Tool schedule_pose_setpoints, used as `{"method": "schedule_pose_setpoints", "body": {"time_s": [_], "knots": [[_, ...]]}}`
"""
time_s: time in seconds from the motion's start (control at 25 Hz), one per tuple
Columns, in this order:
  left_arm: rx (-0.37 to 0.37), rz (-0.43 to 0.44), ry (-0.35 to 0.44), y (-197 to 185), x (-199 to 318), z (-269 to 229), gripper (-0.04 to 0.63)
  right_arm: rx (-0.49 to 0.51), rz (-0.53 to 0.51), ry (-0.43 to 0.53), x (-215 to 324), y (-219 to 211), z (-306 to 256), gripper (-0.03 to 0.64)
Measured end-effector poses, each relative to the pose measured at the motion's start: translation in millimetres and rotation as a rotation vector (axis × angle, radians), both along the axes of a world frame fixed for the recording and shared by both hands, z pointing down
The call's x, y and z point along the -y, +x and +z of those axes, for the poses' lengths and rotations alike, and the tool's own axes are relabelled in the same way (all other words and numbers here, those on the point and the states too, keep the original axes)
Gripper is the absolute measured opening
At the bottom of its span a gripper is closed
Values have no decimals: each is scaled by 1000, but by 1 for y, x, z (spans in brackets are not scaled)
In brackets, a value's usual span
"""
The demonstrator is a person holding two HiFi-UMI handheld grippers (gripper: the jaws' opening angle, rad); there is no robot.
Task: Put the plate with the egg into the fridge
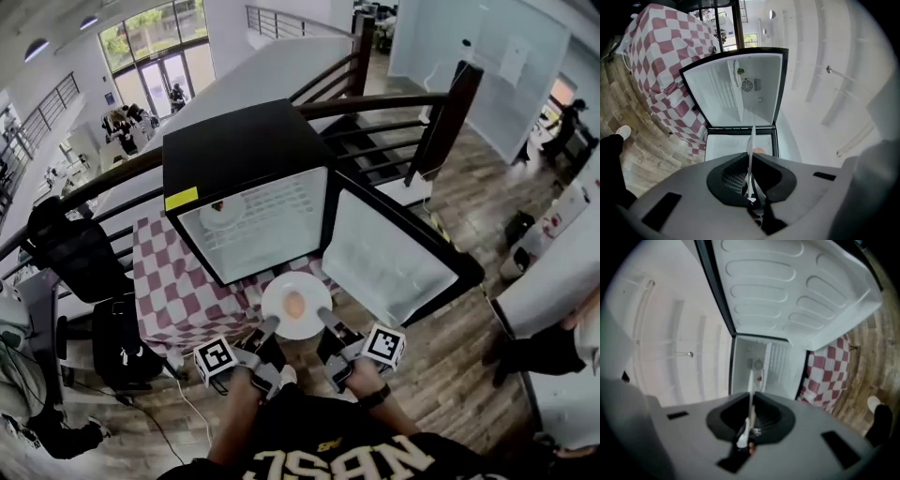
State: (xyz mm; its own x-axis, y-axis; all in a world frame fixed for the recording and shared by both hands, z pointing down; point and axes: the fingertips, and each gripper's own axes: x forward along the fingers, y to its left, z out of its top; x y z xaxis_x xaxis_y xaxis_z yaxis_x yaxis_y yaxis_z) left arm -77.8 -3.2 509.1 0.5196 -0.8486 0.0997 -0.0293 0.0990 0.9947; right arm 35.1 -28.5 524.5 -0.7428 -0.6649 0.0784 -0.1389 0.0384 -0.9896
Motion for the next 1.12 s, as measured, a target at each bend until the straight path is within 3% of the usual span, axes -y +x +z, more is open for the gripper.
{"method": "schedule_pose_setpoints", "body": {"time_s": [0.32, 0.56, 1.12], "knots": [[-61, -19, 11, -37, 64, 12, 34, 62, 87, 11, 65, -35, 7, 35], [-66, 18, 63, -50, 103, 15, 34, 55, 150, 33, 101, -46, 12, 35], [-113, 3, -1, -51, 172, 34, 40, 42, 186, -32, 167, -48, 29, 35]]}}
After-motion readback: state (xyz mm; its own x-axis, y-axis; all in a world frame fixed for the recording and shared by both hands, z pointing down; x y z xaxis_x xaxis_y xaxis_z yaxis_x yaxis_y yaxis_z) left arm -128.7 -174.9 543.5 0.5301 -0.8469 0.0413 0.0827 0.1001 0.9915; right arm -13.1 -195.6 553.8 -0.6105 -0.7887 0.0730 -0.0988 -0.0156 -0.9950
